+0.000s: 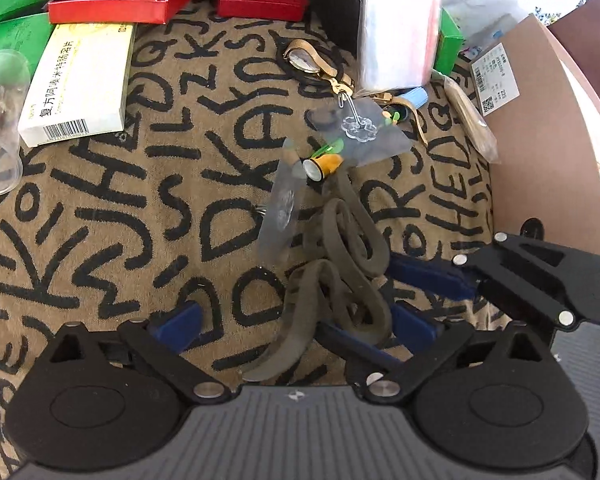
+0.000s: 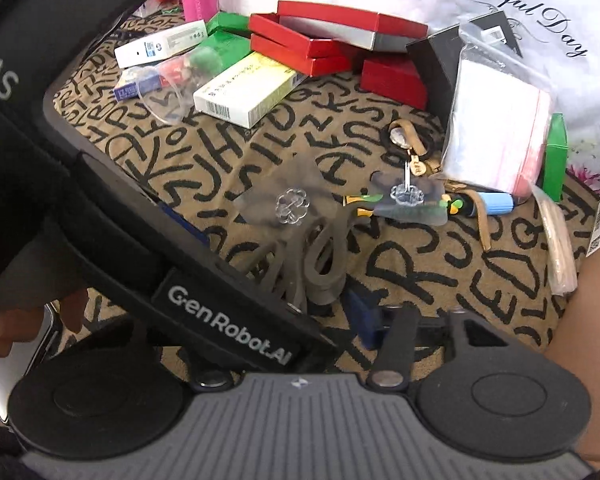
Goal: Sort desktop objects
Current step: 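Grasp the dark grey rubber strap on the table with the left tool, then lift the strap with the left tool and carry it over the box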
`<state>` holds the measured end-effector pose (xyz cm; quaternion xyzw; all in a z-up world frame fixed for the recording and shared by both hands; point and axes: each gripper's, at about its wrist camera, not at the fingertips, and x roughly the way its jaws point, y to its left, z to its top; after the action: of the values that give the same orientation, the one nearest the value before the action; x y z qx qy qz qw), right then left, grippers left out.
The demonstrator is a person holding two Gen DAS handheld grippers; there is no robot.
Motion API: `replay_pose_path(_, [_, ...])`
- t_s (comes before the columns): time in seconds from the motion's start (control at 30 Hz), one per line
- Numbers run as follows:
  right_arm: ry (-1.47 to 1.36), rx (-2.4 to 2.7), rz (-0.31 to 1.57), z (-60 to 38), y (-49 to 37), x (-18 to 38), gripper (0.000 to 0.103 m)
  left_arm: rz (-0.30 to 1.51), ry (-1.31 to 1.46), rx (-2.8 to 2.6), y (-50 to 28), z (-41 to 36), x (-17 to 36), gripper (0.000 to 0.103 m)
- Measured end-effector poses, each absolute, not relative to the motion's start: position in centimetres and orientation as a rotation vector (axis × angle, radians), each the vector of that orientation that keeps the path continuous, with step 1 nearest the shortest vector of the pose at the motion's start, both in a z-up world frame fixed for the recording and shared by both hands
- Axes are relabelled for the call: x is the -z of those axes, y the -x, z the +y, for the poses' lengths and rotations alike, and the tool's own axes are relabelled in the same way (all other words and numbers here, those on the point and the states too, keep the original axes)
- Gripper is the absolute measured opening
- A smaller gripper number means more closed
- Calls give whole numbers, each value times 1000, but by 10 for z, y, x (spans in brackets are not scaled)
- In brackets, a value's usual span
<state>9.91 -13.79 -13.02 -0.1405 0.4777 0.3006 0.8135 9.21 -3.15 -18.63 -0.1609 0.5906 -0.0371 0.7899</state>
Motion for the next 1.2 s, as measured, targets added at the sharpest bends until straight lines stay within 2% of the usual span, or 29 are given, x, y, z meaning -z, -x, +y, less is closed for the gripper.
replay_pose_path(0.23, [288,-658,1034,-139,-99,135,38,1299,275,51,-98,-43,188,103])
replay_pose_path(0.37, [287,-674,1017,-139,-96,135,29,1339,211,64,-102,-51,186,102])
replay_pose_path(0.43, [280,-673,1000,-141,-94,131,28,1331,240,81,-100,-51,183,98])
replay_pose_path(0.53, [282,-688,972,-145,-88,124,28,1318,277,122,-96,-51,177,83])
replay_pose_path(0.57, [287,-692,962,-146,-86,121,28,1320,304,143,-95,-51,175,74])
replay_pose_path(0.6, [292,-694,954,-147,-83,119,28,1326,336,163,-93,-51,175,70])
replay_pose_path(0.73, [301,-697,936,-153,-73,113,28,1337,369,187,-87,-62,172,68])
replay_pose_path(0.8, [299,-693,931,-156,-67,111,28,1339,372,213,-85,-69,170,63])
replay_pose_path(1.2, [329,-608,778,-186,-26,70,27,1243,255,323,-67,-106,118,62])
